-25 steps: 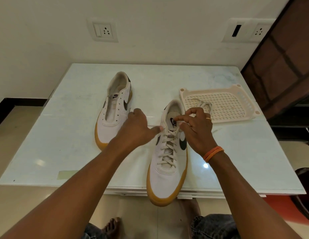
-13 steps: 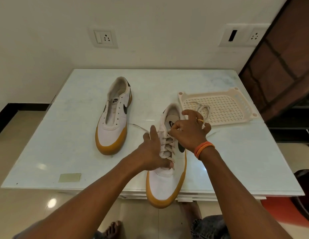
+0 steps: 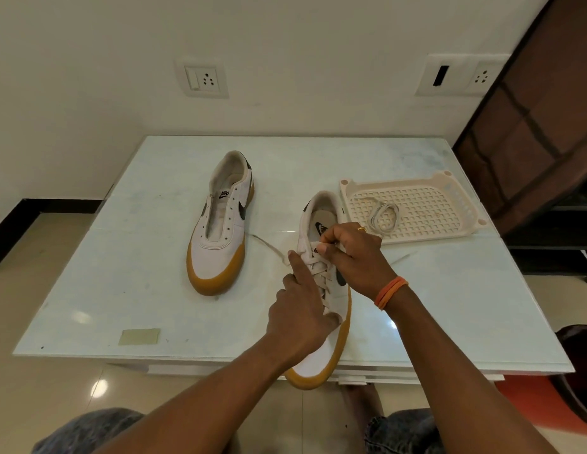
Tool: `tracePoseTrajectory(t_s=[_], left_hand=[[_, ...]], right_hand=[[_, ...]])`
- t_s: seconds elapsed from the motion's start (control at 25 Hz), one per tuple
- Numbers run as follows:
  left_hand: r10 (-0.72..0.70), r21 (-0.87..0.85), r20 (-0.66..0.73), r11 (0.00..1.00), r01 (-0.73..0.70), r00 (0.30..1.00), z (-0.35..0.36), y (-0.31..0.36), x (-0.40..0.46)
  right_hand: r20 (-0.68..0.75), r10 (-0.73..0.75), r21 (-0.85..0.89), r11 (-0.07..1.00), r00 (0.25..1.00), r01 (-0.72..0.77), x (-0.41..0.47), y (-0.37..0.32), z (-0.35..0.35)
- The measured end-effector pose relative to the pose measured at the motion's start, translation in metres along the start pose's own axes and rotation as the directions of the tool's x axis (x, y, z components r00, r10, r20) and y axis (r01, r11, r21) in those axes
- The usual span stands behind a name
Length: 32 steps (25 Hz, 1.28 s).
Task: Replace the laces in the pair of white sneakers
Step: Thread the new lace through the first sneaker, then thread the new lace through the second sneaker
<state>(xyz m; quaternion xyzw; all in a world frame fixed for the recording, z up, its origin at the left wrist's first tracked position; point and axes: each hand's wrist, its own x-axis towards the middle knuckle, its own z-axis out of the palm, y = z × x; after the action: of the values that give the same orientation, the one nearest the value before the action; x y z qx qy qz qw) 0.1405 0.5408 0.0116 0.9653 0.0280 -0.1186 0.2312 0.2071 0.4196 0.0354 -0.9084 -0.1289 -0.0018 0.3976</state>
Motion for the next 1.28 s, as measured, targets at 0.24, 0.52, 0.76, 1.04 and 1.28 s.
tracePoseTrajectory(t_s=[0.24, 0.52, 0.76, 1.04, 1.28], left_hand=[[-0.006, -0.031, 0.001, 1.0, 0.006, 1.0, 0.001, -0.008, 0.003], [-0.002, -0.039, 0.144, 0.999, 0.008, 0.99, -0.009, -0.013, 0.006], [0.024, 0.122, 0.488, 0.988, -0.096, 0.873, -0.02, -0.039, -0.015], [0.207, 0.128, 0.087, 0.968, -0.217, 0.974, -0.027, -0.037, -0.016], [0.165, -0.131, -0.128, 0.975, -0.182, 0.978, -0.015, -0.037, 0.057]], right_hand=[[0.005, -0.022, 0.032, 0.999, 1.0, 0.022, 0.006, 0.003, 0.007], [-0.148, -0.007, 0.128, 0.991, 0.989, 0.026, -0.002, 0.006, 0.015], [0.12, 0.202, 0.008, 0.979, 0.972, -0.205, -0.071, 0.022, 0.036], [-0.054, 0.202, -0.048, 0.978, 0.978, -0.205, -0.063, 0.003, 0.055], [0.092, 0.205, -0.086, 0.977, 0.974, -0.197, 0.005, 0.02, 0.063]])
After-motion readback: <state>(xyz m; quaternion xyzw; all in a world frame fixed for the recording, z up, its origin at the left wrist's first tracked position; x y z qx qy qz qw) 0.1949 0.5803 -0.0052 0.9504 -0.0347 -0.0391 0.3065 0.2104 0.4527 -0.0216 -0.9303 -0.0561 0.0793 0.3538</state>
